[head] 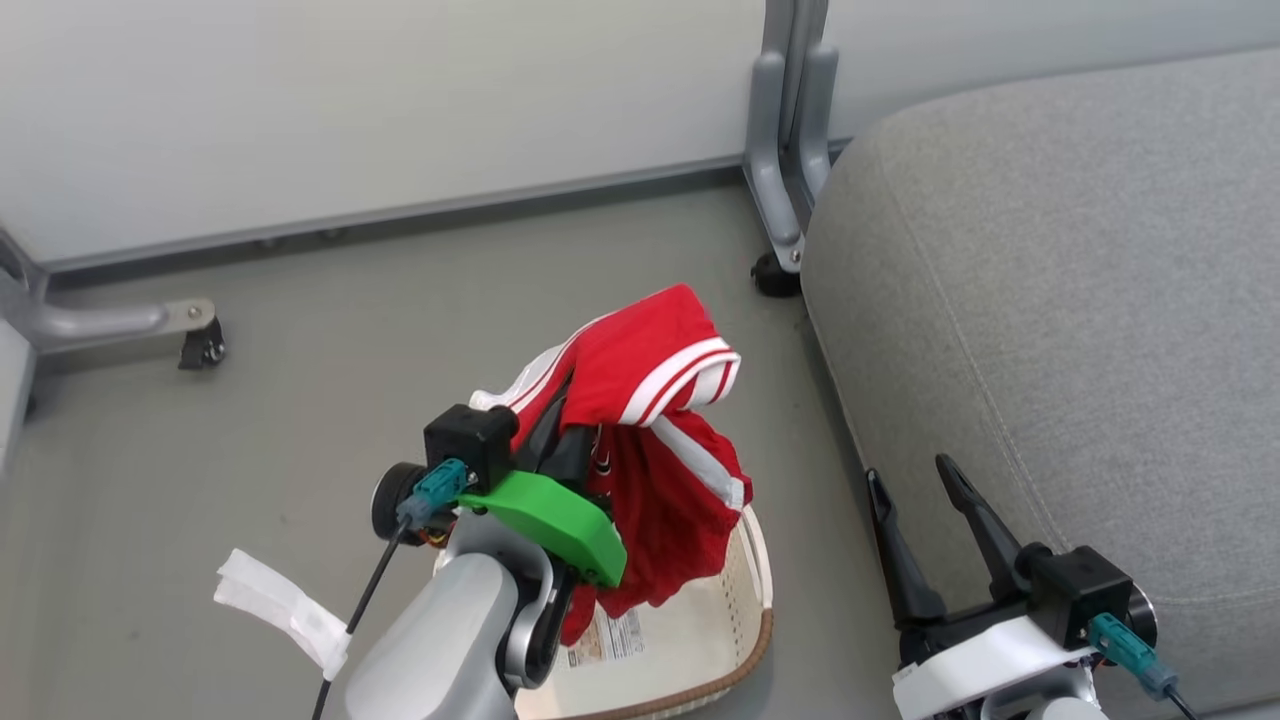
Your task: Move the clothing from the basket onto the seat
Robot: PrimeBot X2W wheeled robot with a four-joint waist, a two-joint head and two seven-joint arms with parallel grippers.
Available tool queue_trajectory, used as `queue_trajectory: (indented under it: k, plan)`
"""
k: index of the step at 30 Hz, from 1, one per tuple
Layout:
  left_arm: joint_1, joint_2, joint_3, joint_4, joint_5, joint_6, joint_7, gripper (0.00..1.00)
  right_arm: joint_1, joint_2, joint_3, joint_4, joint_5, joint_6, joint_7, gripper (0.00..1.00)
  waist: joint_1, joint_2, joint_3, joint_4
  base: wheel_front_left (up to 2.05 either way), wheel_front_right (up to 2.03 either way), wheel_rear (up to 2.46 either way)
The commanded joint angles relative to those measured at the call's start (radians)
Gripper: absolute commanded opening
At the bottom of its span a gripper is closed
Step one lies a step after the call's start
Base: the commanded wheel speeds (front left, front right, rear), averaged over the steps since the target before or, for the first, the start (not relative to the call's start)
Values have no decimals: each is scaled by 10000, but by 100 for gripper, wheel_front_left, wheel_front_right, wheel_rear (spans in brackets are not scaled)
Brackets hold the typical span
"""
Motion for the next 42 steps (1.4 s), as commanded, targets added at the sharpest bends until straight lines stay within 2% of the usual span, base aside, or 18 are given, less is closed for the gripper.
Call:
queue_trajectory:
  k: [1,13,20,29,36,37,42]
  plan:
    - [113,16,-39,-176,-103,-10,-34,0,208,-79,49,32,57,1,-31,100,1,0,-486,9,0,0,0]
    - [-408,20,-1011,-1482,-1807,14,-33,0,-198,-243,1076,-213,-164,1,-31,100,1,0,-544,-12,0,0,0]
    - [-731,17,-1934,-2255,-2617,194,104,0,-810,-308,1898,371,-323,1,-31,100,1,0,-442,187,0,0,0]
    - [-1313,15,-3285,-3363,-3806,694,186,0,-1556,-212,2354,1290,-379,-1,-31,100,1,0,-434,428,0,0,0]
    - [-1781,14,-4017,-3522,-4264,1059,110,0,-1891,-63,2446,1563,-343,-1,-31,100,1,0,-468,517,0,0,0]
    - [-1828,15,-4050,-3473,-4262,1090,91,0,-1926,-56,2466,1584,-410,-1,-31,2,1,0,-469,523,0,0,0]
    - [-1961,12,-4079,-3059,-4205,1270,31,0,-1861,-38,2409,1675,-395,-1,-31,0,1,0,-459,522,0,0,0]
